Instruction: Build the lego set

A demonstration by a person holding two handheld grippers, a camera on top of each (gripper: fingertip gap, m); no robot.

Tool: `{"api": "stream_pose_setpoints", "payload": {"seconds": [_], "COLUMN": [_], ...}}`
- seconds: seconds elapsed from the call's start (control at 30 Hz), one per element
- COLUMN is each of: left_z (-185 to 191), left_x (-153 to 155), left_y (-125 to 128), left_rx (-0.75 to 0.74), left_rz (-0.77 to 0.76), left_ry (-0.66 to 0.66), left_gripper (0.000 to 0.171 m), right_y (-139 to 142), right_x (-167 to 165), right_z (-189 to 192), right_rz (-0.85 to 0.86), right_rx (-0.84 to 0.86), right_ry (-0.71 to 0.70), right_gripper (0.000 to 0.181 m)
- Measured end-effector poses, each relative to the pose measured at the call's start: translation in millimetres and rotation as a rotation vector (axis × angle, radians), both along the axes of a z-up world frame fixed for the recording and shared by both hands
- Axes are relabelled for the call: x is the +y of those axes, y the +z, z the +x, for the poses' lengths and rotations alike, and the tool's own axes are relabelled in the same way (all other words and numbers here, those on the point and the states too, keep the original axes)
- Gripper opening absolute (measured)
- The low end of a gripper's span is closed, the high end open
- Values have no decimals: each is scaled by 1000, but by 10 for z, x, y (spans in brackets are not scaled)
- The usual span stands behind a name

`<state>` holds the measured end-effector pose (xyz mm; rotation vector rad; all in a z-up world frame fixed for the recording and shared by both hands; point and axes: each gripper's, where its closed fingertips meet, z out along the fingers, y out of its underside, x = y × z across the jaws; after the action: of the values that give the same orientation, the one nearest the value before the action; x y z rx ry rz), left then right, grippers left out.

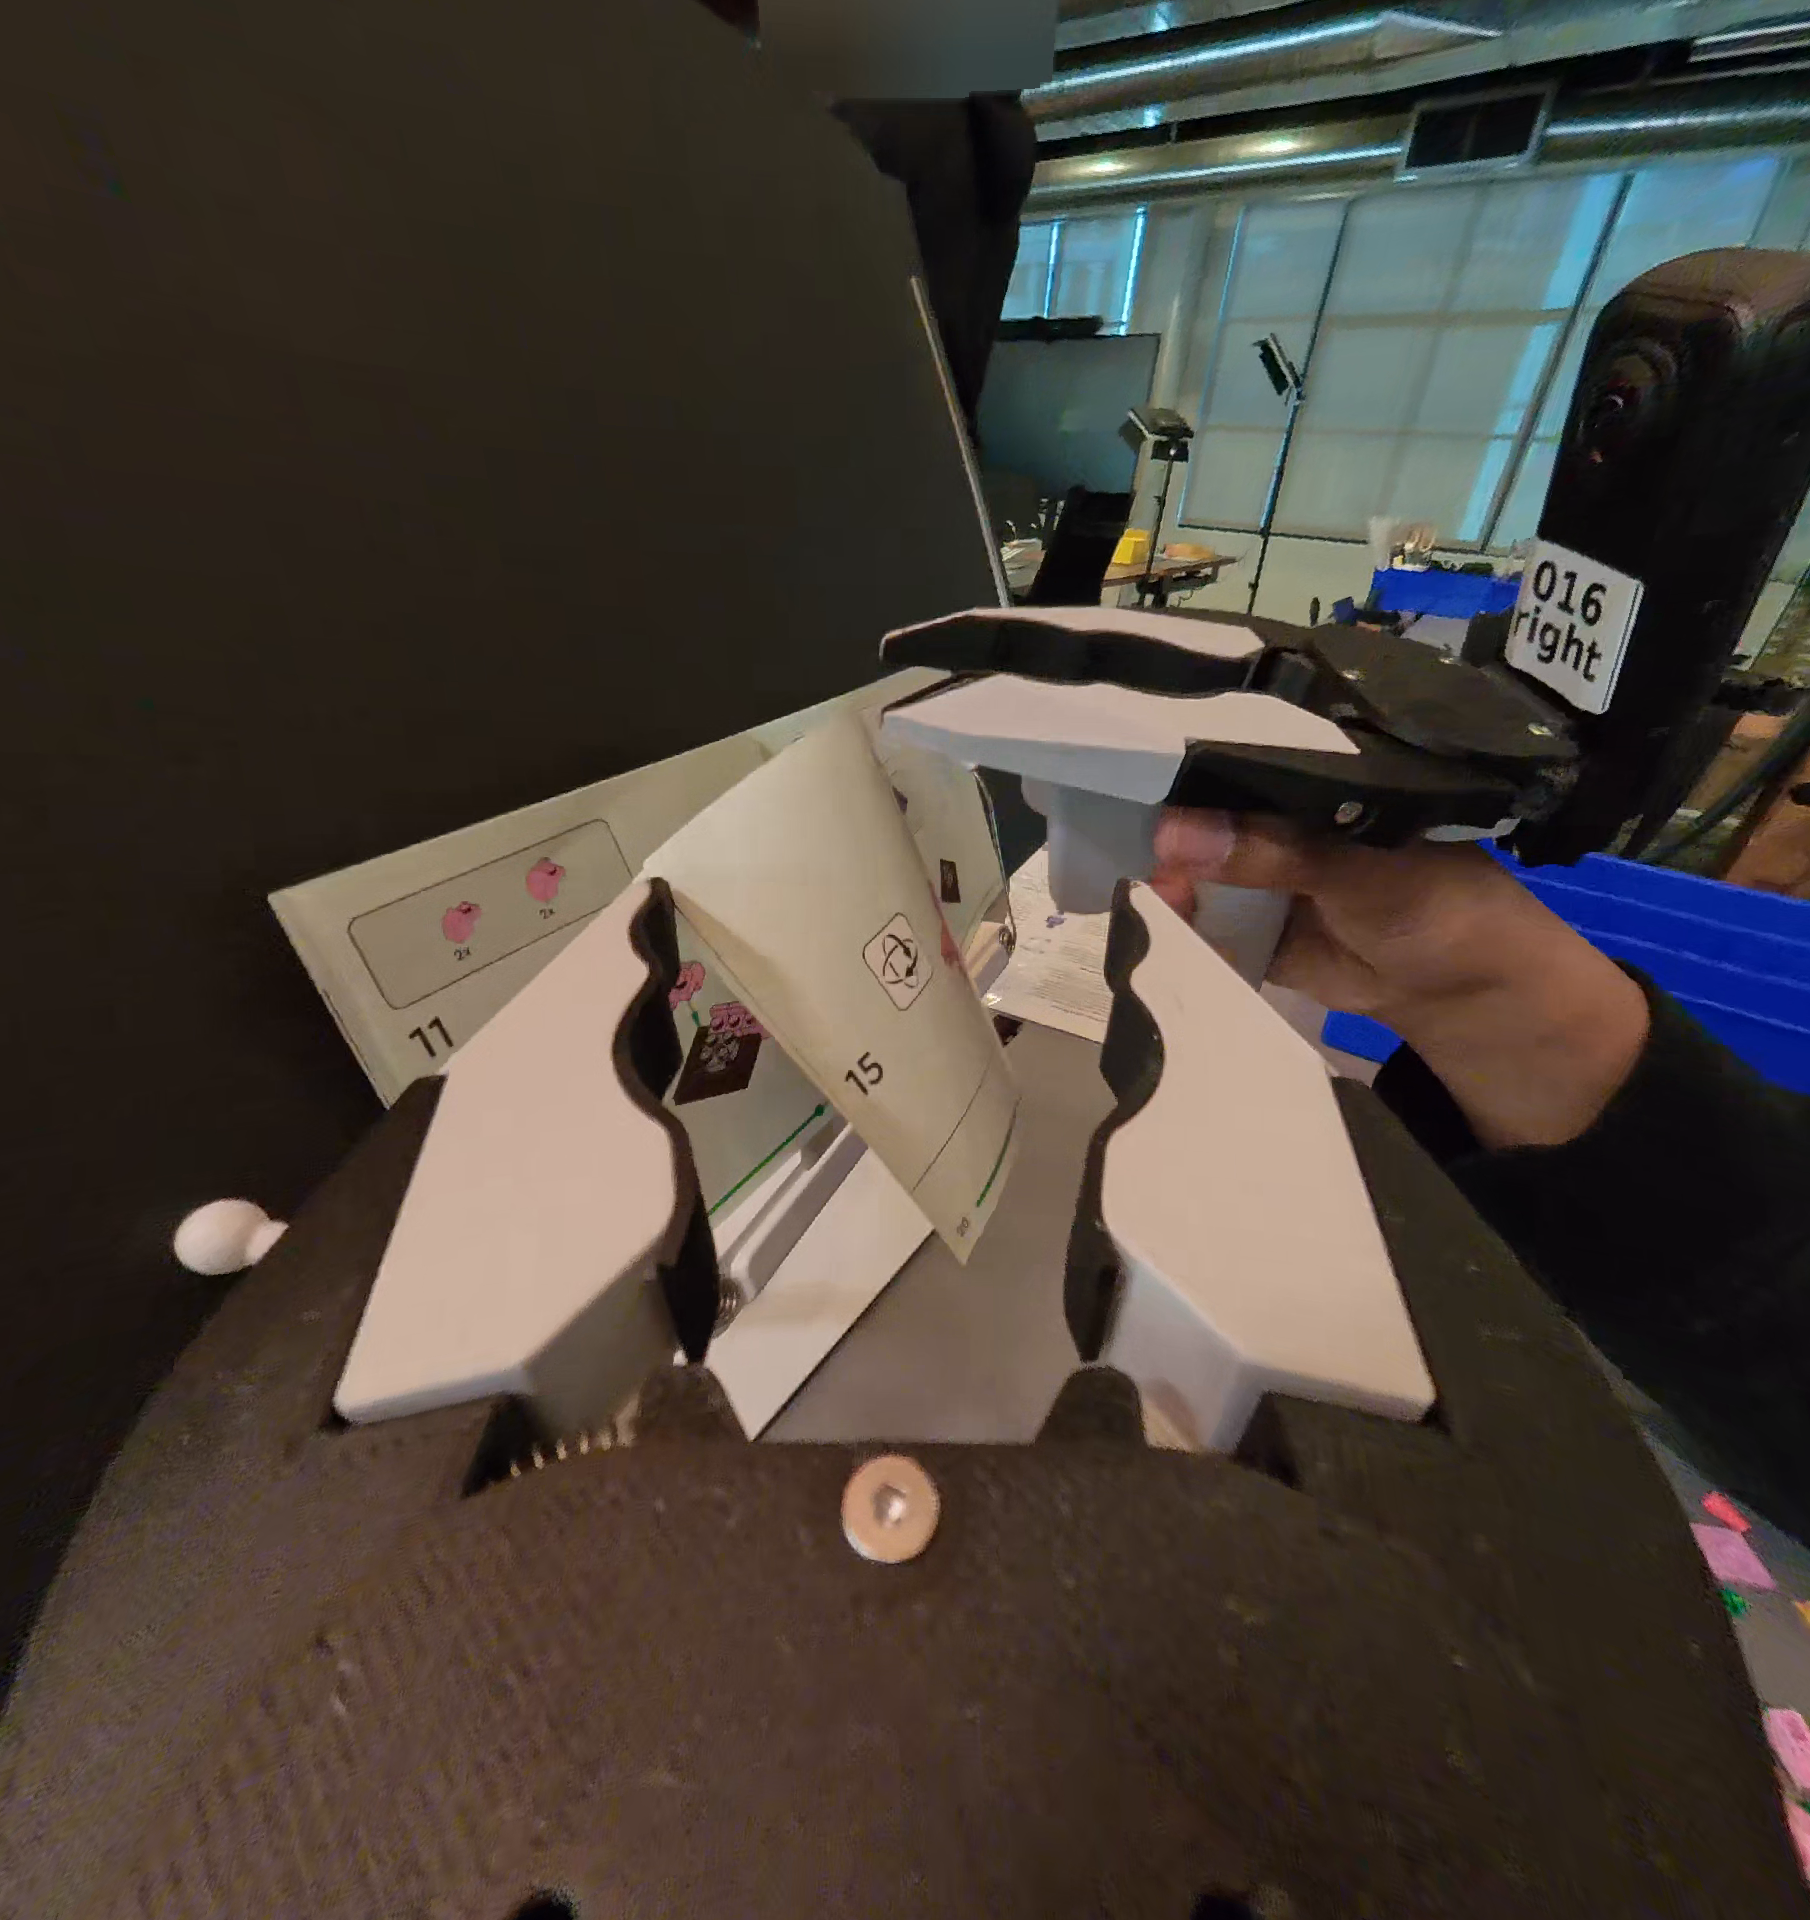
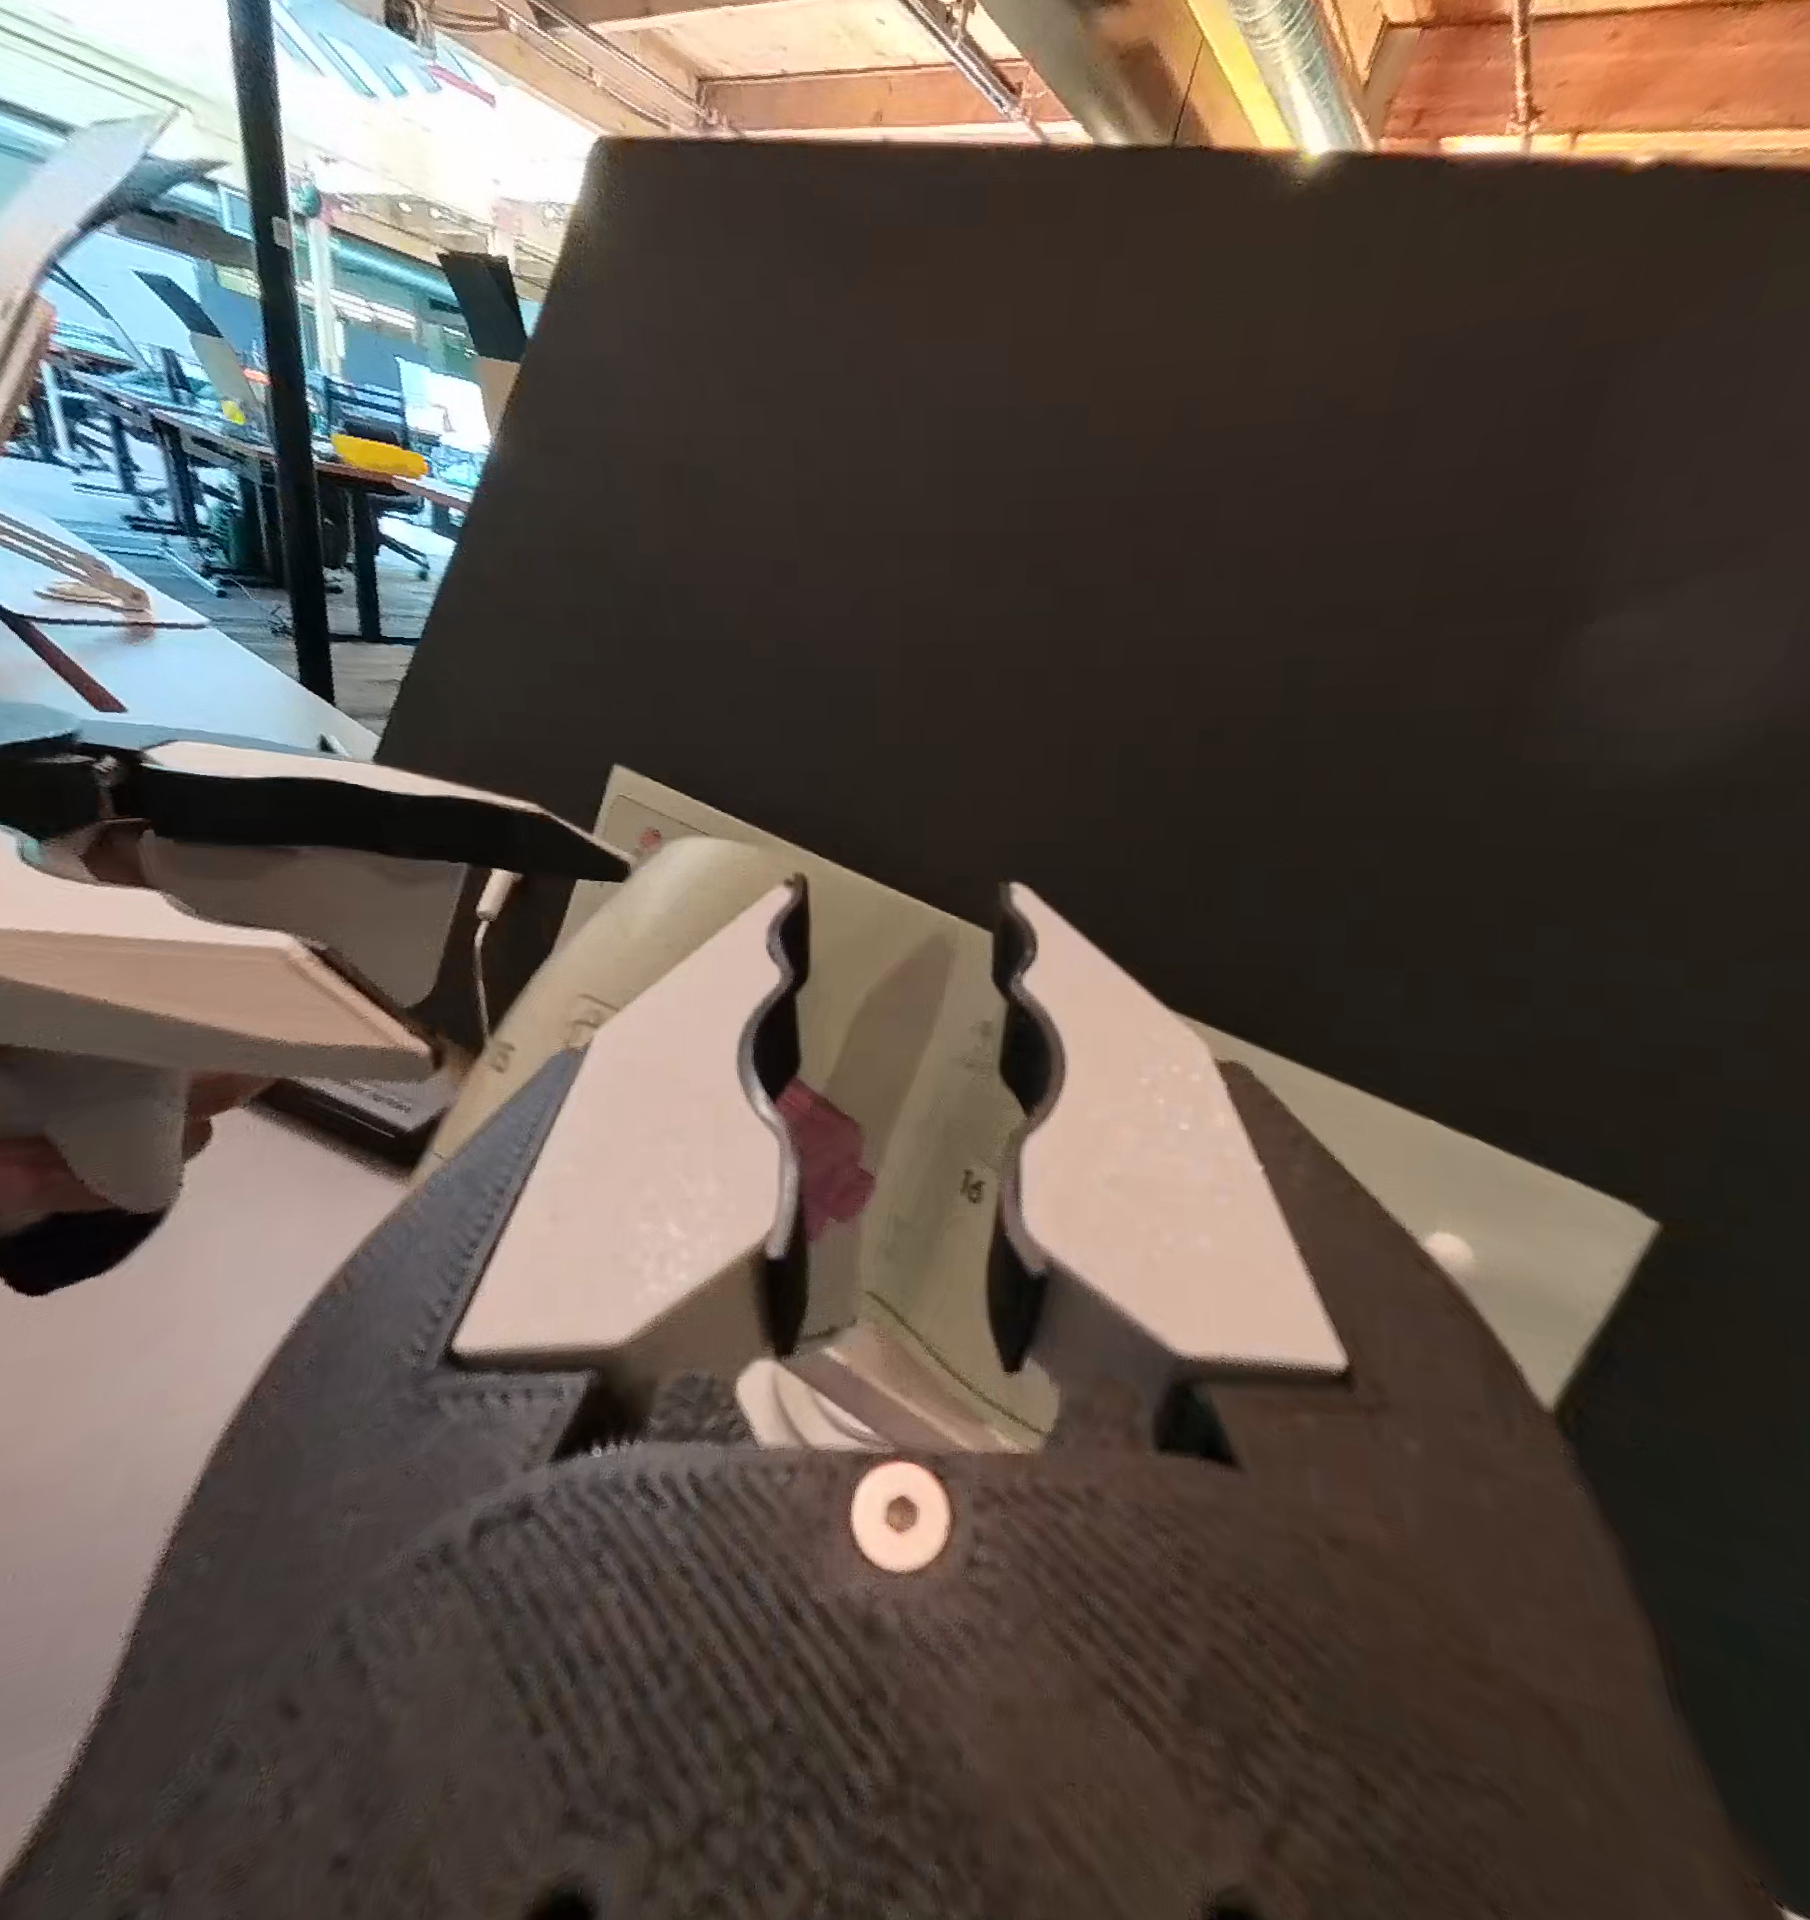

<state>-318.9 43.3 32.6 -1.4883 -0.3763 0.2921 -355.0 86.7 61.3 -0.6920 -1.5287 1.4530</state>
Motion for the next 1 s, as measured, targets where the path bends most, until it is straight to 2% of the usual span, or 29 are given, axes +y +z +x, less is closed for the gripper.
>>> {"api": "stream_pose_setpoints", "payload": {"seconds": [0.17, 0.27, 0.37, 0.6, 0.77, 0.9, 1.0], "left_z": [49, 106, 100, 66, 52, 116, 224], "left_x": [14, 4, -58, -162, -168, -115, -103], "left_y": [-112, -269, -359, -384, -517, -429, -264], "left_rx": [-54, -49, -26, -94, -114, -74, -46], "left_rz": [-38, -141, -212, -192, -247, -213, -127], "left_ry": [-69, -111, -99, -112, -114, -141, -200], "left_gripper": [82, 79, 76, 77, 80, 75, 57], "right_y": [-3, -57, -131, -124, -203, -258, -244], "right_x": [52, -2, -46, -172, -242, -291, -275], "right_z": [23, 58, 90, 221, 256, 266, 255], "right_rz": [28, 57, 101, 76, 120, 156, 153], "right_rx": [-20, -60, -101, -142, -171, -182, -177], "right_ry": [-2, 32, 58, 163, 188, 194, 179], "right_gripper": [40, 43, 46, 47, 46, 47, 46]}}
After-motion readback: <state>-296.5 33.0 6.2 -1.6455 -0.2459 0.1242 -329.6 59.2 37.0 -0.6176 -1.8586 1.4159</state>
